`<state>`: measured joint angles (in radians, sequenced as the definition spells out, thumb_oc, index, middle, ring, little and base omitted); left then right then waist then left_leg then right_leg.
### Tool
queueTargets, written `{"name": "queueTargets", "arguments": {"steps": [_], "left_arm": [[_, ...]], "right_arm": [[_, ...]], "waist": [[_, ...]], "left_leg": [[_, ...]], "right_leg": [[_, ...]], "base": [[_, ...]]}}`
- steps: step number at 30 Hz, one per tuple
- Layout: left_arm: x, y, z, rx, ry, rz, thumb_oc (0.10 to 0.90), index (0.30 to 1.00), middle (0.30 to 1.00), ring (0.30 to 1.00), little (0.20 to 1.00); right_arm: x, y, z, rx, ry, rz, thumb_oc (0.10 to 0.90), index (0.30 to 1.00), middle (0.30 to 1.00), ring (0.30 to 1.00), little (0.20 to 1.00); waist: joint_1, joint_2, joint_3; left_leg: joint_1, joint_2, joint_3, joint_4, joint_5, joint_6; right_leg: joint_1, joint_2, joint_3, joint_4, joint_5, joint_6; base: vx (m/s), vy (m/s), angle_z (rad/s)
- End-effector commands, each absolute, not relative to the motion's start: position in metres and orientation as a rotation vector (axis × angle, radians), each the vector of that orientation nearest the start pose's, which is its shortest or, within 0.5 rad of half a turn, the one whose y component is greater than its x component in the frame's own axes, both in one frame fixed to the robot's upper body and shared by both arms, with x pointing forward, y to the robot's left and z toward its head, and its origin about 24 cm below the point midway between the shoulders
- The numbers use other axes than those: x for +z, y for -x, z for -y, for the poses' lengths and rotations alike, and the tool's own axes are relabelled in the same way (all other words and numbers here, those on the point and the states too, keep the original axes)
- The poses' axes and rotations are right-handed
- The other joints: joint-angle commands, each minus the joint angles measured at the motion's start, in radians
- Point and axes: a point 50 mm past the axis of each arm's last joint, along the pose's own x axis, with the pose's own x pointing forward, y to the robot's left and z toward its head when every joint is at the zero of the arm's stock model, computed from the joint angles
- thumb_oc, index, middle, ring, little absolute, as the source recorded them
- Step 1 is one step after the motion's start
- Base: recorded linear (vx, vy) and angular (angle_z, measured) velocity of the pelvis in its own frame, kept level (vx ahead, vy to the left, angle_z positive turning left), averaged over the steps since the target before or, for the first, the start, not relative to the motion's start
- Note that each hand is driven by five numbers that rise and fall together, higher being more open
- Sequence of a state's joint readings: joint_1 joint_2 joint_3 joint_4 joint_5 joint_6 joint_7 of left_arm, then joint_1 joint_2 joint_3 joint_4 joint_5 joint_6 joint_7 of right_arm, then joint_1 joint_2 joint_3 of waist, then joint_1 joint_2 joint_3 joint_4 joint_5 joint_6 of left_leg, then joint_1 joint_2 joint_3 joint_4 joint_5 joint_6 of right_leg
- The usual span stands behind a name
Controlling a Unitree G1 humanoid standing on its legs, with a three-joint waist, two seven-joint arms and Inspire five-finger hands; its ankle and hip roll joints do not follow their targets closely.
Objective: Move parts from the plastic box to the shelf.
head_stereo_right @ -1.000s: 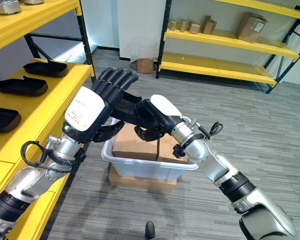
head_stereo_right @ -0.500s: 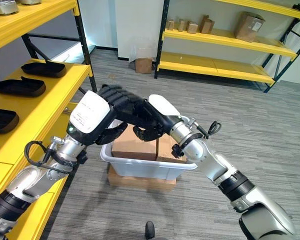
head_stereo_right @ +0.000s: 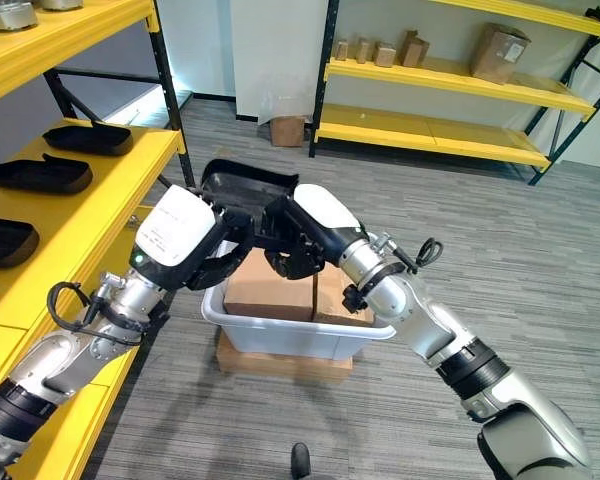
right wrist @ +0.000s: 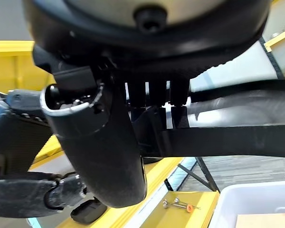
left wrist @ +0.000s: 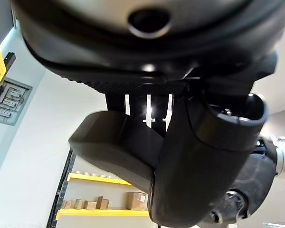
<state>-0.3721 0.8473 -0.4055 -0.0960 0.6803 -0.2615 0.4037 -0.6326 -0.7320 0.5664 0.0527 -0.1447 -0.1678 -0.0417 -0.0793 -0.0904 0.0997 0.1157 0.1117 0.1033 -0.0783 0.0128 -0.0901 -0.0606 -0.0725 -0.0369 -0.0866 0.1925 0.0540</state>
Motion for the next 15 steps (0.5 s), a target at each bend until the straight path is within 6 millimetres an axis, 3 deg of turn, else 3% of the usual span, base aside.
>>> {"name": "queueTargets", "arguments": {"steps": [1,14,15], "left_arm": [[0.209,-0.282,-0.183,0.069,-1.352,1.04,0.4,0.3,0.3,0.3,0.3],[0.202,-0.278,-0.211,0.158,-1.389,0.943,0.4,0.3,0.3,0.3,0.3],[0.2,-0.277,-0.214,0.17,-1.391,0.926,0.4,0.3,0.3,0.3,0.3]], "right_arm": [[0.237,-0.319,0.126,0.325,0.897,0.826,0.4,0.3,0.3,0.3,0.3],[0.234,-0.309,0.139,0.295,0.815,0.823,0.4,0.3,0.3,0.3,0.3],[0.232,-0.307,0.144,0.276,0.785,0.814,0.622,0.61,0.61,0.61,0.61]], "waist": [[0.002,0.015,-0.113],[0.003,0.026,-0.117],[0.003,0.028,-0.116]], "left_leg": [[-0.017,0.055,-0.082,-0.009,-0.013,-0.006],[-0.014,0.051,-0.084,-0.009,-0.012,-0.005],[-0.014,0.05,-0.083,-0.009,-0.012,-0.005]], "right_leg": [[0.056,-0.092,-0.023,0.051,-0.115,0.115],[0.061,-0.096,-0.025,0.048,-0.114,0.115],[0.061,-0.097,-0.024,0.047,-0.114,0.115]], "base": [[0.0,0.0,0.0],[0.0,0.0,0.0],[0.0,0.0,0.0]]}}
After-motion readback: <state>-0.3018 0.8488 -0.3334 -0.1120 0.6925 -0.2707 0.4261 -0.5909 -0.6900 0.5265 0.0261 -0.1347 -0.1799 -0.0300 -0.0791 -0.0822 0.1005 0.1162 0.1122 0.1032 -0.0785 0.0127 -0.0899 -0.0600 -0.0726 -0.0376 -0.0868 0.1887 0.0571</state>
